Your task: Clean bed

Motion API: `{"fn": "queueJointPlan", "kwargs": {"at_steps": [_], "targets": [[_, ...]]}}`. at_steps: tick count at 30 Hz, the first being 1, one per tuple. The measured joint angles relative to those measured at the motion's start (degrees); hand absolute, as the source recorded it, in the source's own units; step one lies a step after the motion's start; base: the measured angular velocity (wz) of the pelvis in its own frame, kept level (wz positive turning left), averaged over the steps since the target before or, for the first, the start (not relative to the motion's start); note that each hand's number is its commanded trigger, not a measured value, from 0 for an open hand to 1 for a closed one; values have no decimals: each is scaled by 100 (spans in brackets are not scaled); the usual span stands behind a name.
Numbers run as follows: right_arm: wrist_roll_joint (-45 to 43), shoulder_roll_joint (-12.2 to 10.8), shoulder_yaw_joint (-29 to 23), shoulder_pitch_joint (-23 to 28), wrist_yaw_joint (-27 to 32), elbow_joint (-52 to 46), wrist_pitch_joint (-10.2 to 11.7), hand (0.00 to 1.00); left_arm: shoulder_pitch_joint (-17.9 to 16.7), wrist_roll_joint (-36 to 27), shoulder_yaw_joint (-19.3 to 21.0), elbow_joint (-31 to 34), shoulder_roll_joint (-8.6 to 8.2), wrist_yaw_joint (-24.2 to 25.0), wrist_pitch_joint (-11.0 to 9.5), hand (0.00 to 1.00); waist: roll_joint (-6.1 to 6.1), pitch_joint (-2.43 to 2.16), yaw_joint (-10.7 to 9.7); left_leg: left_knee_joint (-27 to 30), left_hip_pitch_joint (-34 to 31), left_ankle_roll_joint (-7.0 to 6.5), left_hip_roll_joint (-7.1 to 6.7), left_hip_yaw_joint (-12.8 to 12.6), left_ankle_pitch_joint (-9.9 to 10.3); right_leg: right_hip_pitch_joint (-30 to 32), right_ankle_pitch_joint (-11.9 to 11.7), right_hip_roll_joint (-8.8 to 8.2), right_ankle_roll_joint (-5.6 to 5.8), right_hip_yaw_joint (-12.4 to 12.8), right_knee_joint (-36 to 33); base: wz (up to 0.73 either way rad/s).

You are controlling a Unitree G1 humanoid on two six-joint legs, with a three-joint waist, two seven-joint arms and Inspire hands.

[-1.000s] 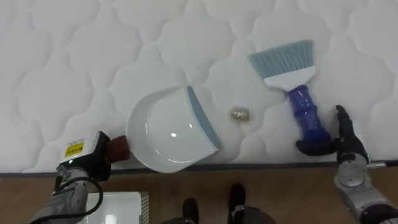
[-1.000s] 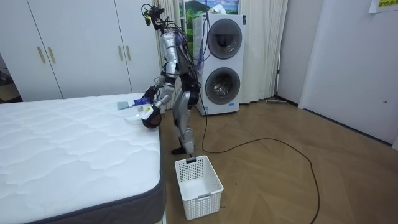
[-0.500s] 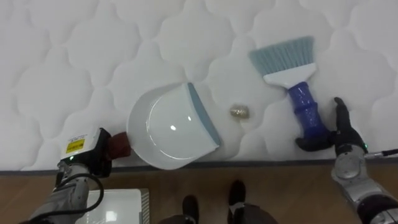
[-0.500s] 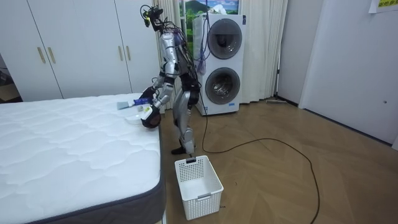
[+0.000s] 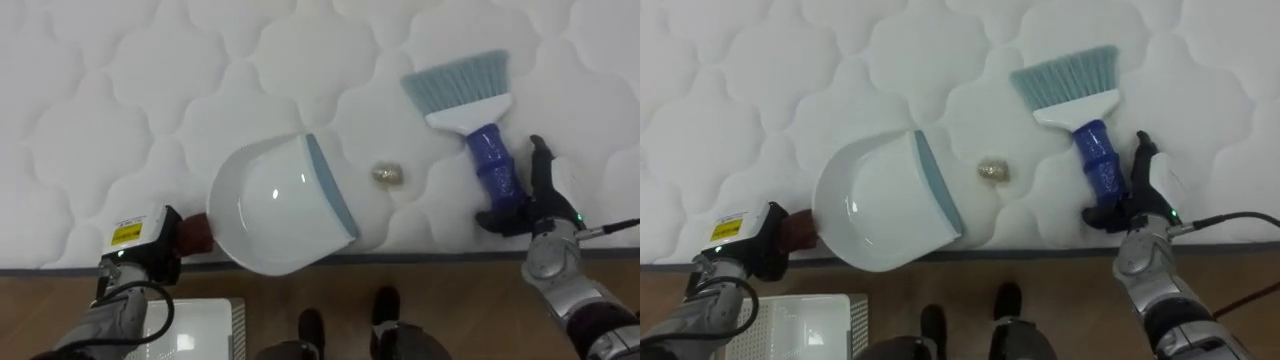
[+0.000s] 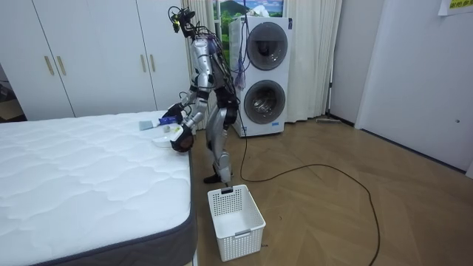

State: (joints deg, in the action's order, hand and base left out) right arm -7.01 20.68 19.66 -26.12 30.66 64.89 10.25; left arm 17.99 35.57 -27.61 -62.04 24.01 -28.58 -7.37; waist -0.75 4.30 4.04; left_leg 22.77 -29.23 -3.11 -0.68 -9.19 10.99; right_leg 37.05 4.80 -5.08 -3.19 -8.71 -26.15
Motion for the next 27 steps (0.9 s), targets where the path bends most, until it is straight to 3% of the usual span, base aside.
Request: {"fn": "queueJointPlan", "kwargs": {"at_steps": [3, 4, 5, 6, 11, 15, 18, 27], "targets": [[-1, 1, 6, 0, 20, 2, 0, 1, 11, 2, 2, 24, -3, 0, -1, 100, 4, 3, 31, -4, -6, 0, 1, 3, 0, 3, -7, 8, -8, 21, 24, 0], [0, 2, 17, 0, 20, 3, 0, 64, 13, 4, 1, 24, -3, 0, -1, 100, 5, 3, 30, -6, -7, 0, 1, 6, 0, 3, -7, 6, -8, 16, 25, 0], [0, 10, 53, 0, 5, 9, 0, 88, 15, 4, 1, 23, -3, 1, -1, 100, 6, 4, 28, -16, -8, 1, 1, 10, 0, 3, -7, 4, -8, 5, 30, 0], [-2, 14, 53, -1, -39, 12, 0, 100, 16, 5, -1, 23, -3, 3, -2, 100, 7, 5, 26, -18, -12, 1, 0, 16, -1, 3, -6, 2, -8, -1, 36, 0], [-23, 109, 73, -4, -207, 83, 4, 100, 1, 13, 5, 27, -3, 26, -7, 100, 22, 13, 28, 13, -23, 0, 0, 20, -1, -10, 5, 1, 3, 1, 42, 0], [-30, 346, 160, -90, -222, 144, -3, 100, 3, 8, 17, 73, -3, 84, -7, 100, 21, 12, 32, 39, -25, -3, 1, 51, 1, -51, 12, -3, 16, -27, 63, 3], [40, 431, 153, -219, -332, 190, -135, 100, 2, 8, 34, 144, -3, 185, -6, 100, 13, 7, 64, 40, -13, 0, 19, 97, 1, -99, 12, 12, 10, -89, 113, 6], [275, 425, 173, -186, -856, 275, -171, 100, 29, 0, 45, 187, -4, 290, -15, 100, 11, 5, 96, 50, -6, 3, 26, 179, 0, -186, 14, 12, 1, -185, 175, 5]]}}
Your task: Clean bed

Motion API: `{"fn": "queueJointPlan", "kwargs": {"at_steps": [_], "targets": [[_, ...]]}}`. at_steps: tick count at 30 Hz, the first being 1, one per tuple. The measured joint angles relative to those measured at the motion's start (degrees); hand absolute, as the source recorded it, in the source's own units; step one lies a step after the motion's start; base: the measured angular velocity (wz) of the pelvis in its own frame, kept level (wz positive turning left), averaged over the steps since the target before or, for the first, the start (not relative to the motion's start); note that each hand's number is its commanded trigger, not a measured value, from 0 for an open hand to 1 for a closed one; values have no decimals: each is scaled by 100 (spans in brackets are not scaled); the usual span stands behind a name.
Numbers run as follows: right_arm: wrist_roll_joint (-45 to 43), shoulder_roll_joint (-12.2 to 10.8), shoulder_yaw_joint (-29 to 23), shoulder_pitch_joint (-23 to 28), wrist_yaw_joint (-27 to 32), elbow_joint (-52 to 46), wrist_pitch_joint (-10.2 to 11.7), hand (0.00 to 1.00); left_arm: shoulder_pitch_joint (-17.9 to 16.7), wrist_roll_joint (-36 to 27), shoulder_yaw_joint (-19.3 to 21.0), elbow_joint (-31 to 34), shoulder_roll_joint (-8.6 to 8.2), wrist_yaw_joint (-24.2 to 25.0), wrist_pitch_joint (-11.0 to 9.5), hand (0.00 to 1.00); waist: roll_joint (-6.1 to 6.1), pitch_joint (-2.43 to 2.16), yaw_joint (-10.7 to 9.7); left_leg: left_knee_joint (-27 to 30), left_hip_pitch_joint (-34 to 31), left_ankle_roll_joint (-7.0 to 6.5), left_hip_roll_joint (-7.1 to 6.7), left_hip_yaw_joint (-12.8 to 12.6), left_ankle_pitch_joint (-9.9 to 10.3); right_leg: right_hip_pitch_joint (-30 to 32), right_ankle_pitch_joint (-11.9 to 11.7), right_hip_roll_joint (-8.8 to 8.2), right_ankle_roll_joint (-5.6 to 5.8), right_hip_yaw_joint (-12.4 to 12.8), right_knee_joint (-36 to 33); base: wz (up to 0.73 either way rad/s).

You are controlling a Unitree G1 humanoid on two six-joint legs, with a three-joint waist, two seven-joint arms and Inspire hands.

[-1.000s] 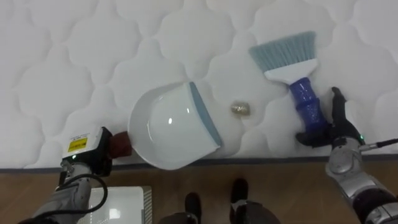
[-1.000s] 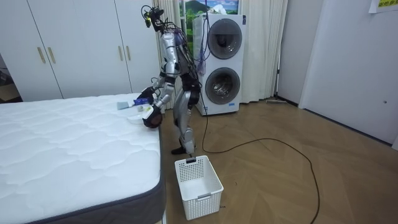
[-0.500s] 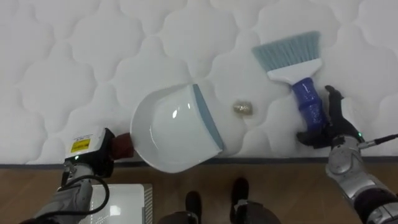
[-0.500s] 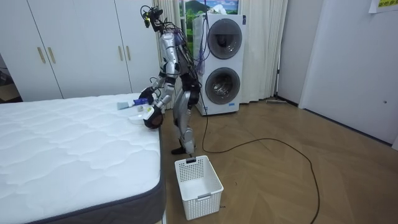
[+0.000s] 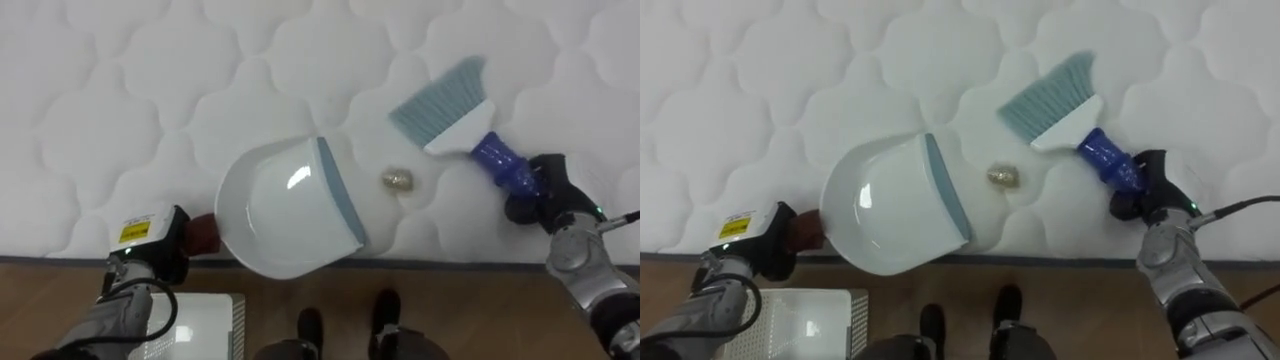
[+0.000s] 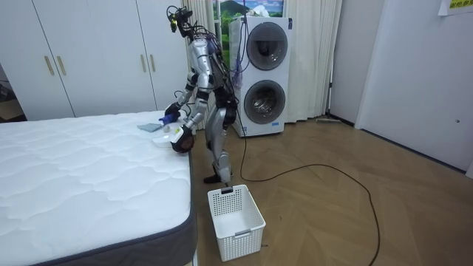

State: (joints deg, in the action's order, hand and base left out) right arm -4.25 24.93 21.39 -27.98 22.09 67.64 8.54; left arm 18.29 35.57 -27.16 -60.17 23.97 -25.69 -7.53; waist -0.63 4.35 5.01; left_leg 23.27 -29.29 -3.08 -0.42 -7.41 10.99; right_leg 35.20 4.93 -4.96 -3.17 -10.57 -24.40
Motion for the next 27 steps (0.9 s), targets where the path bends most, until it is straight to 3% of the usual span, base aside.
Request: {"fn": "queueJointPlan", "kwargs": {"at_steps": [14, 20, 25, 27], "targets": [[37, -1, -14, 0, -130, 226, 15, 100, -11, 6, -1, -17, -3, -5, 15, 100, -7, -9, -32, 38, 15, 8, -3, 131, -7, -117, -4, -7, 3, -118, 60, 4], [-92, 7, -79, -9, -102, 395, -51, 100, -17, 55, 5, -1, 5, -4, 228, 100, -5, -23, -20, 38, 73, 8, -15, 143, -7, -169, -8, -18, 8, -115, 48, 0], [-541, 73, -243, -53, -107, 467, -109, 100, -8, 178, 7, 49, 60, -4, 259, 100, 40, -46, -39, 53, 70, -2, -60, 135, -13, -109, 23, -73, 20, -78, -70, 0], [-1010, 195, -250, -193, -107, 632, -146, 100, -9, 229, 5, 97, 183, -3, 261, 100, 110, -54, -56, 48, 67, -22, -65, 61, -26, -72, 24, -96, 22, -52, -110, -6]]}}
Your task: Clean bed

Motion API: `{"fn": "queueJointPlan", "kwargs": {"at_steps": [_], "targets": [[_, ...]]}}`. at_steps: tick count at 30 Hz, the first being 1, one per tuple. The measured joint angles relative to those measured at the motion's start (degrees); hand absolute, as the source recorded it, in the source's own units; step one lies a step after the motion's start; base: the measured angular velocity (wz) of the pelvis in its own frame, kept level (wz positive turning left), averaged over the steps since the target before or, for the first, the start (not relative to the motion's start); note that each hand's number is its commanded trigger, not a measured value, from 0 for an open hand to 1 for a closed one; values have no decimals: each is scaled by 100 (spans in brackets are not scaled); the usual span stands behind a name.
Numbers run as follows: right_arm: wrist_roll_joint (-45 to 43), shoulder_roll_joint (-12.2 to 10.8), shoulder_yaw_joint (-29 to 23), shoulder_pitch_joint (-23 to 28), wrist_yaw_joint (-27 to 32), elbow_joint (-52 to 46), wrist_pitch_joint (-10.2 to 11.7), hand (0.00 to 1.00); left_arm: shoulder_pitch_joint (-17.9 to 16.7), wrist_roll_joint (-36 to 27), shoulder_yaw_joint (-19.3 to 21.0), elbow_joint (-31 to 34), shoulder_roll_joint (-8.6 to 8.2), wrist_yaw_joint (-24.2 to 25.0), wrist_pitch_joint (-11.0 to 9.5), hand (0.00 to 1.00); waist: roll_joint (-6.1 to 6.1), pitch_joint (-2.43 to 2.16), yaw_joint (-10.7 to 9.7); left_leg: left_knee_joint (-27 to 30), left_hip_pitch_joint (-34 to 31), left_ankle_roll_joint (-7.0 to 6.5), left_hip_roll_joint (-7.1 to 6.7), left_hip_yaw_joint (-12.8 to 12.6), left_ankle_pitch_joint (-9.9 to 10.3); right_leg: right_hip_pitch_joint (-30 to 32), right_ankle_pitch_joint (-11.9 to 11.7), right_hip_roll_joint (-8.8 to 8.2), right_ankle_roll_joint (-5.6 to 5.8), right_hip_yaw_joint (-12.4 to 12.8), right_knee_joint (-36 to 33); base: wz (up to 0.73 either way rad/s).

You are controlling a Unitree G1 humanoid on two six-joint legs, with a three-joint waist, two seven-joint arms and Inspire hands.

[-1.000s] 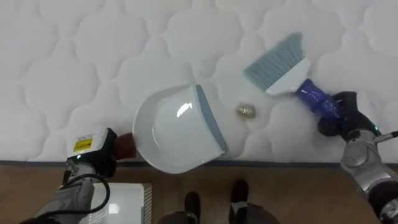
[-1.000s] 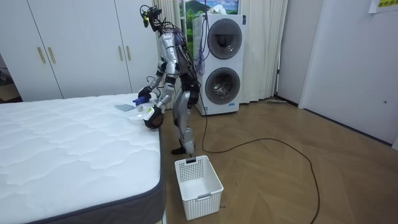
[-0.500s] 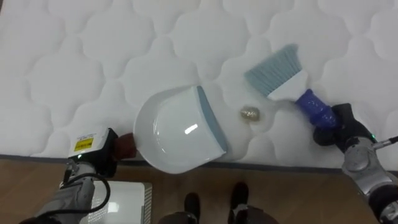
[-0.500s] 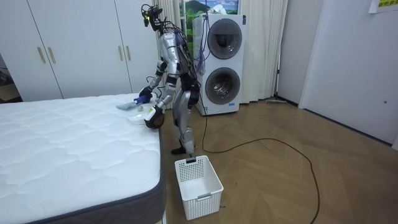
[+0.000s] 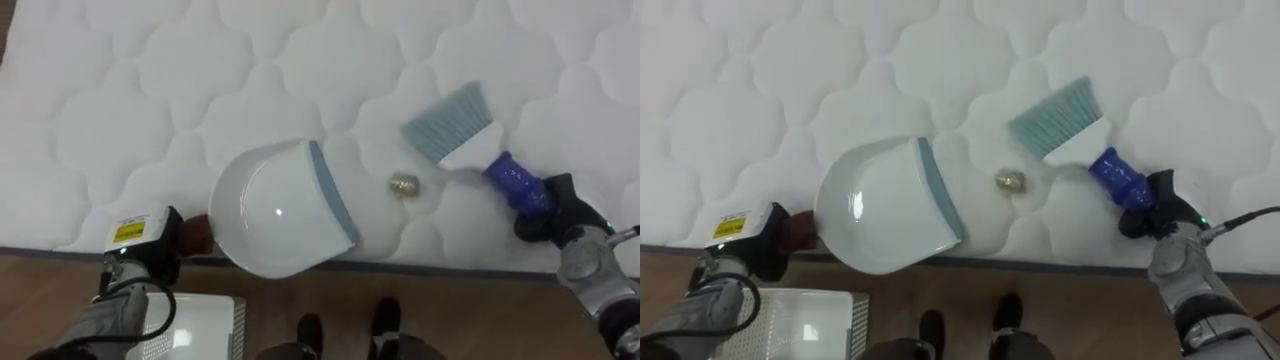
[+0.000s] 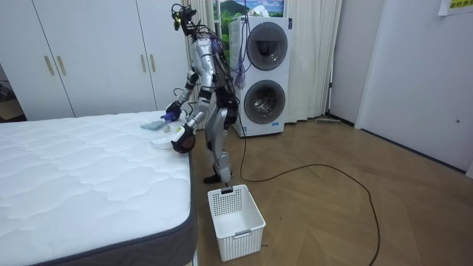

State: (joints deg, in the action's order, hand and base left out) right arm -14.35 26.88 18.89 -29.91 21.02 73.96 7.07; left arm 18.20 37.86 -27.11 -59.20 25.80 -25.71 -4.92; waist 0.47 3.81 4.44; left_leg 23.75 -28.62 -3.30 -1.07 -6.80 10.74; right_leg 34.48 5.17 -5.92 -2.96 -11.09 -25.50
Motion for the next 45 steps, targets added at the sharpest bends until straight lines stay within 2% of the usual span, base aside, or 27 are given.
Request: {"fn": "queueJointPlan", "kwargs": {"at_steps": [1, 4, 6, 9, 11, 12, 14, 19, 24, 28, 30, 32, 36, 41, 45], "targets": [[-124, 39, 2, -16, 2, -2, -17, 100, -3, 0, 0, 2, 39, 0, 4, 100, 38, -1, 1, 0, 3, -1, -1, -21, -1, 13, 0, -2, 0, 19, -19, -13], [-580, 252, 4, -48, 8, -6, -106, 100, -26, 56, -1, 21, 199, -1, 94, 100, 252, -28, -11, -3, 40, -2, 7, -90, -3, 15, 0, 12, 0, 77, -35, -10], [-1099, 561, 11, -124, 17, -23, -163, 100, -51, 167, 0, 149, 333, -4, 180, 100, 430, -42, 1, 2, 48, -6, 20, -117, -6, 18, -25, 27, -7, 105, -22, -8], [-1734, 891, 14, -315, 242, -20, -287, 100, -86, 178, 1, 232, 517, -9, 212, 100, 588, -46, -60, 28, 56, -6, 37, -123, -9, -8, -57, 44, -16, 112, -3, -1], [-2064, 1064, 66, -409, 393, -81, -327, 100, -86, 179, -1, 233, 570, -10, 213, 100, 629, -40, -87, 49, 55, -7, 41, -124, -8, -14, -73, 50, -14, 121, -1, 0], [-2343, 1178, 143, -444, 493, -130, -354, 100, -85, 176, 0, 238, 579, -10, 212, 100, 634, -38, -89, 55, 54, -8, 47, -130, -7, -19, -88, 57, -13, 125, 13, -4], [-2733, 1237, 257, -512, 594, -129, -350, 100, -79, 184, -1, 250, 632, -6, 202, 100, 644, -33, -83, 56, 54, -7, 79, -143, -5, -43, -140, 95, -22, 128, 89, -6], [-4024, 1237, 494, -565, 667, -174, -463, 100, -63, 402, 32, 382, 719, 17, 215, 100, 670, -19, -38, 92, 31, 5, 117, -182, 15, -32, -153, 116, -39, 99, 90, -2], [-5365, 1254, 698, -774, 700, -293, -664, 100, -23, 652, 239, 404, 723, 47, 214, 100, 755, 28, 64, 102, 18, 15, 138, -236, 21, 2, -154, 136, -48, 133, 83, -4], [-6000, 1281, 748, -991, 875, -399, -757, 100, -21, 782, 273, 431, 760, 43, 226, 100, 779, 17, 80, 94, 17, 13, 140, -264, 23, 30, -154, 134, -48, 127, 73, -3], [-6421, 1412, 919, -1018, 889, -717, -823, 100, -19, 814, 275, 460, 836, 43, 233, 100, 793, 15, 83, 99, 17, 19, 157, -274, 28, 25, -169, 125, -73, 44, 85, -4], [-6786, 1431, 924, -1019, 882, -897, -902, 100, -24, 821, 275, 496, 899, 48, 244, 100, 806, 16, 64, 98, 18, 21, 164, -274, 29, 15, -176, 119, -85, -5, 94, 0], [-7147, 1432, 1114, -1020, 790, -1115, -1042, 100, -35, 859, 281, 567, 907, 140, 291, 100, 810, 15, 82, 99, 47, 23, 179, -282, 34, -36, -192, 140, -94, -13, 159, -2], [-7158, 1431, 1377, -933, 314, -1494, -1280, 100, -109, 888, 434, 688, 912, 330, 309, 100, 817, 10, 78, 98, 44, 32, 203, -287, 39, -54, -214, 164, -100, -30, 213, -1], [-7142, 1432, 1514, -887, 35, -1463, -1340, 100, -151, 884, 457, 766, 920, 437, 326, 100, 815, 7, 93, 114, 41, 45, 228, -273, 49, -100, -225, 190, -108, -56, 276, 1]]}}
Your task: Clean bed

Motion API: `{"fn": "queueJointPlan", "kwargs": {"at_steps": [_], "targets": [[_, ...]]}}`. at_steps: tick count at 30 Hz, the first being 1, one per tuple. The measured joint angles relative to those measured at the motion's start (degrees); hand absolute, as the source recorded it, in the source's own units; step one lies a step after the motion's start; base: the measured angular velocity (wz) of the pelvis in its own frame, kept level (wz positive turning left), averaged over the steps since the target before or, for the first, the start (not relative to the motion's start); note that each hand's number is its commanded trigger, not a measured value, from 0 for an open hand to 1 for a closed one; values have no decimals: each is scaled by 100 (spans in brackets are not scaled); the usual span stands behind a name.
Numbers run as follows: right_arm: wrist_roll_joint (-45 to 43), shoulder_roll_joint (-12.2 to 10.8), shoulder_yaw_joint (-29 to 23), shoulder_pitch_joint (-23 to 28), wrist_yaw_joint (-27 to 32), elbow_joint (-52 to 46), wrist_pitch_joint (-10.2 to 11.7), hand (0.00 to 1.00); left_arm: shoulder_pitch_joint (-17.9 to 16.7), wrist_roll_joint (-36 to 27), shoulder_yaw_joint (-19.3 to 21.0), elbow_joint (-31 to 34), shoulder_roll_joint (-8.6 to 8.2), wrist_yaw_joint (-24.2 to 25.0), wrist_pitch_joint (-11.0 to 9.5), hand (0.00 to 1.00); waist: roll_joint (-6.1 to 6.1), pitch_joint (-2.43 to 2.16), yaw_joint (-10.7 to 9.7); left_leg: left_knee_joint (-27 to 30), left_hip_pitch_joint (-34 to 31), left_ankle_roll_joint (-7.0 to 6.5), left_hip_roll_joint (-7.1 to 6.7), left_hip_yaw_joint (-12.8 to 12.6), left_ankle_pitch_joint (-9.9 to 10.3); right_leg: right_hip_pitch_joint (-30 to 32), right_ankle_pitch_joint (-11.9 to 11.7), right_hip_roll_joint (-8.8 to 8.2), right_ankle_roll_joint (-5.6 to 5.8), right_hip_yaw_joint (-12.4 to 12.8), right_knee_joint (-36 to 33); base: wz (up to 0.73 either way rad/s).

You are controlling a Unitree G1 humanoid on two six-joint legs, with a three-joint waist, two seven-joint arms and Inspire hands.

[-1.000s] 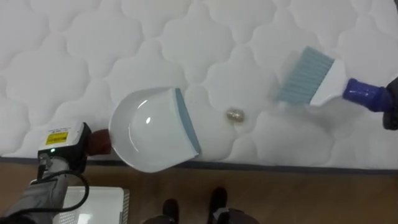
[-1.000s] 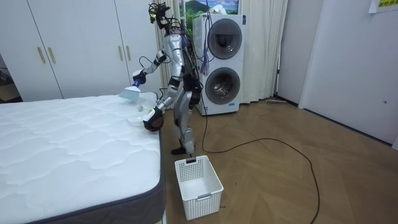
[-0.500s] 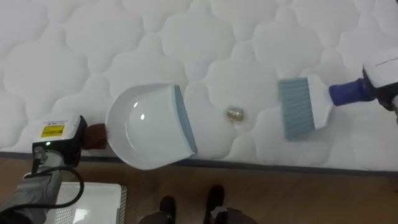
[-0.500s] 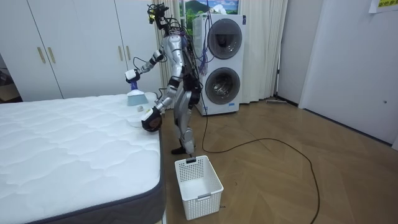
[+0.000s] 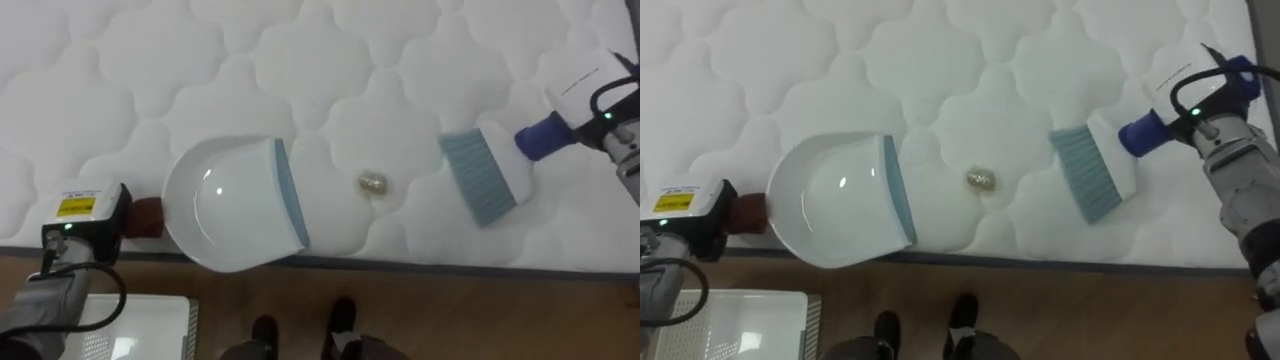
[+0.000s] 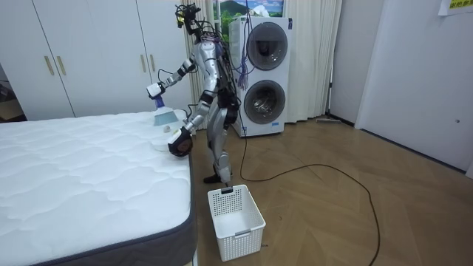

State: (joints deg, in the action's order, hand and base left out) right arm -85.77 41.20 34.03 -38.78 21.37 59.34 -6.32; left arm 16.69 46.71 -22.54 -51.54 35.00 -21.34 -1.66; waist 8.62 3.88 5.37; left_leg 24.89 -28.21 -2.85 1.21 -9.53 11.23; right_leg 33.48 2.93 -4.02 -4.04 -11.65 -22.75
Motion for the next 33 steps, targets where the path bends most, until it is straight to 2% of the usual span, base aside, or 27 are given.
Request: {"fn": "queueJointPlan", "kwargs": {"at_steps": [8, 12, 15, 23, 25, 27, 30, 33], "targets": [[159, 10, 96, 108, 33, 160, -70, 100, 9, 17, -22, 93, -1, 76, -15, 100, -53, 0, 110, 73, -1, 4, 23, 62, 40, -56, -9, -1, -15, -121, 5, 2], [288, 85, 106, 108, 238, 244, -59, 100, 7, -2, -55, 89, -16, 63, -21, 100, -155, 26, 141, 84, -3, 4, 21, 83, 50, -67, -20, -4, -27, -133, 1, 1], [514, 111, 100, 161, 376, 224, -75, 100, 6, -55, -73, 79, -63, 20, -25, 100, -237, 26, 136, 63, -4, 6, 25, 87, 76, -70, -27, -1, -34, -157, 1, 0], [708, 95, 55, 364, 430, -257, -127, 100, 0, -109, -78, 43, -132, 31, 87, 100, -259, 22, 104, 54, -2, 37, 71, 65, 101, -103, -71, 69, -70, -113, 89, -2], [800, -1, -54, 492, 494, -507, -117, 100, -2, -118, -75, 24, -196, 33, 151, 100, -261, 22, 99, 62, 27, 46, 104, 43, 96, -169, -90, 108, -73, -113, 156, 0], [894, -239, -182, 716, 584, -943, -78, 100, -2, -103, -74, 23, -311, 33, 180, 100, -267, 19, 96, 55, 54, 49, 106, 36, 95, -207, -96, 127, -71, -103, 198, -2], [867, -567, -179, 851, 608, -1105, 38, 100, -3, -108, -74, 41, -417, -13, 179, 100, -276, 14, 109, 51, 19, 48, 104, 31, 94, -147, -92, 121, -66, -83, 190, 0], [881, -757, -180, 854, 607, -1257, 93, 100, -41, -174, -75, 37, -443, -62, 204, 100, -278, 10, 105, 83, -25, 45, 99, 8, 92, -67, -82, 114, -56, -28, 118, -7]]}}
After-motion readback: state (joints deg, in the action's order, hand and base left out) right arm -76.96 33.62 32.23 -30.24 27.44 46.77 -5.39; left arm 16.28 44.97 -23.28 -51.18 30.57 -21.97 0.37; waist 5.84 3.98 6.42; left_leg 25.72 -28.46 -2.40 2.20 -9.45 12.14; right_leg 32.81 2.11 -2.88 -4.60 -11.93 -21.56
